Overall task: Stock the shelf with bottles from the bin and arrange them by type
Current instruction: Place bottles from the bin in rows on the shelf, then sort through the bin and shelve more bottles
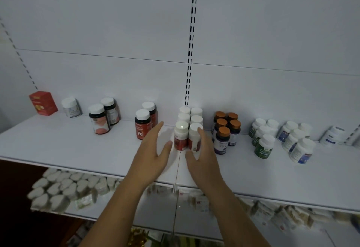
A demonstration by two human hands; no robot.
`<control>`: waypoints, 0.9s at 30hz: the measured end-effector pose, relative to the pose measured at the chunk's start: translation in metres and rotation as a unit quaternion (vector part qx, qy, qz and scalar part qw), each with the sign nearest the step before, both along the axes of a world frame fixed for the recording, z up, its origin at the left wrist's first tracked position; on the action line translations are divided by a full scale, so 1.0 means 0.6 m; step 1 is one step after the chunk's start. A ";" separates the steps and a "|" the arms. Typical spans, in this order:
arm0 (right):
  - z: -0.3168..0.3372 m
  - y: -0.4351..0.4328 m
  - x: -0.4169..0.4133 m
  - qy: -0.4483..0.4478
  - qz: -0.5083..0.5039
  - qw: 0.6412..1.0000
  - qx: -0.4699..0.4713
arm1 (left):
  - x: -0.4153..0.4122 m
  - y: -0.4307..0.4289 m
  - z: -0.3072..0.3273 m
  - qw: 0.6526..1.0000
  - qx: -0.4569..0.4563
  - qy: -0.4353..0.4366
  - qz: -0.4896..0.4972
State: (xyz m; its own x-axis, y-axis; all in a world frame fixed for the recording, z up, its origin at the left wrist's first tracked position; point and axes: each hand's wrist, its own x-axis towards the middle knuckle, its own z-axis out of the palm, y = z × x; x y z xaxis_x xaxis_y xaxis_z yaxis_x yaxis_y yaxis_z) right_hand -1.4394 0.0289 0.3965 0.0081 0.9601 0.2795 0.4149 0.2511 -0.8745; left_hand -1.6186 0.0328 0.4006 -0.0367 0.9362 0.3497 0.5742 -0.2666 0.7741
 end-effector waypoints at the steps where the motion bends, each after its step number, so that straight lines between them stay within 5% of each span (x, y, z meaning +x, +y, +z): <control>1: 0.011 -0.012 0.001 -0.027 0.017 0.999 0.011 | -0.013 -0.014 0.007 0.999 0.008 0.030 0.006; 7: 0.044 -0.069 -0.043 -0.178 0.150 0.971 0.059 | -0.100 -0.120 0.022 0.966 0.011 0.238 0.102; 14: 0.011 -0.103 -0.179 -0.267 0.322 0.907 0.048 | -0.219 -0.295 -0.023 0.921 -0.100 0.290 0.241; 27: -0.156 -0.190 -0.498 -0.333 0.502 0.798 -0.023 | -0.479 -0.520 -0.191 0.864 -0.276 0.147 0.395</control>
